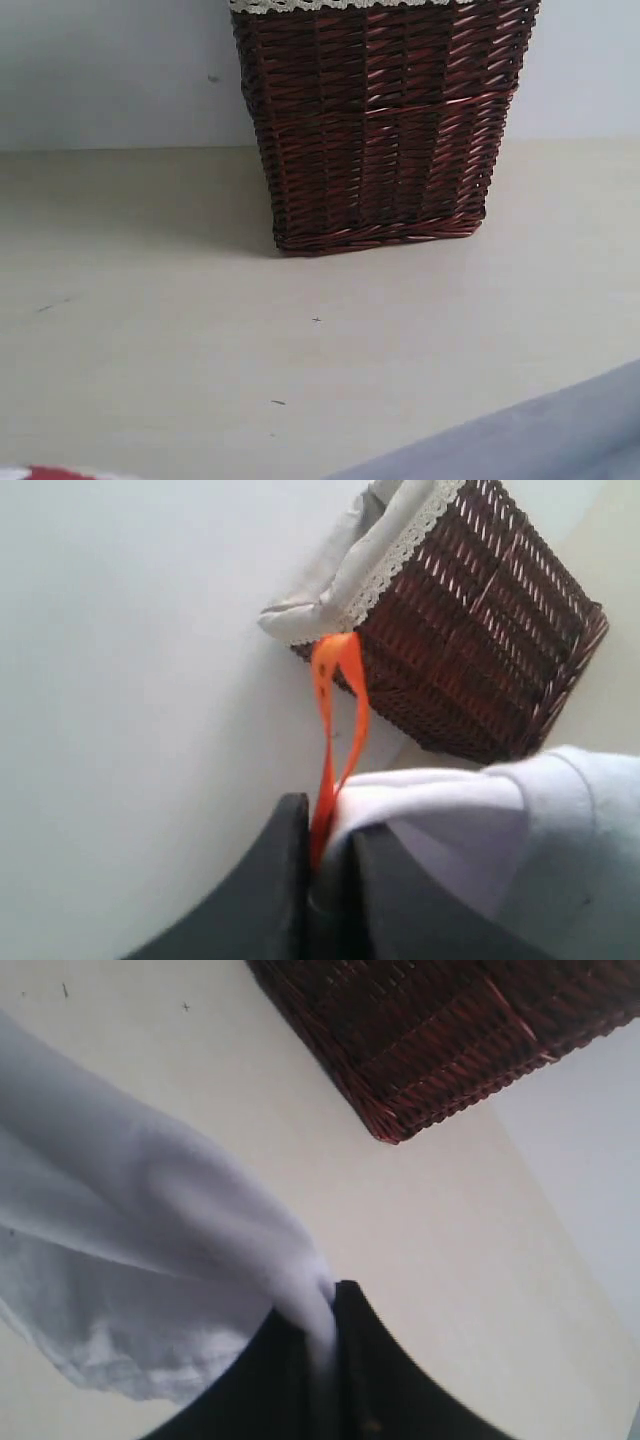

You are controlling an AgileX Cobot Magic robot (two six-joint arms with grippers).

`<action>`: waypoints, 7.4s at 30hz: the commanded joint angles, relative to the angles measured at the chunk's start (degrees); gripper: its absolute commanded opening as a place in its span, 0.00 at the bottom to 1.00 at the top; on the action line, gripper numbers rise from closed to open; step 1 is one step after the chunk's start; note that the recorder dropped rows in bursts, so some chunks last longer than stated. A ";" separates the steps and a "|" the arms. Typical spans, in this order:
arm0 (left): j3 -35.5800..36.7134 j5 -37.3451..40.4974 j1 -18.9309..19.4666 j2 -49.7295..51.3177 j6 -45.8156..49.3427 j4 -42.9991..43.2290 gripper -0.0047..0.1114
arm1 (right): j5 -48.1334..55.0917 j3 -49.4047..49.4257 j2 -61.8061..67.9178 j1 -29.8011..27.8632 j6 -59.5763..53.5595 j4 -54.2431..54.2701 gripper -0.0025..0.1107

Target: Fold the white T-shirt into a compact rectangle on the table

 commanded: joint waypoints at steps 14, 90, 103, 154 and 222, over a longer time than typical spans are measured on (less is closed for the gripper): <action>22.57 -1.14 0.11 -4.08 -7.77 -0.05 0.04 | -0.14 9.64 -9.18 -0.32 2.13 -3.69 0.02; 29.73 -48.44 0.11 44.19 55.98 -63.90 0.41 | -74.60 22.38 9.86 -0.32 14.44 -0.28 0.45; 38.39 -28.93 0.11 41.83 23.21 -37.18 0.04 | -27.35 22.38 0.51 -1.09 10.25 -0.10 0.02; 49.48 -42.55 0.41 2.88 22.57 -13.77 0.04 | -26.05 22.38 -24.18 -15.10 24.92 0.06 0.02; 60.49 -48.23 -7.48 -4.77 -31.52 5.57 0.04 | -39.13 20.29 -8.18 -14.68 22.10 5.83 0.02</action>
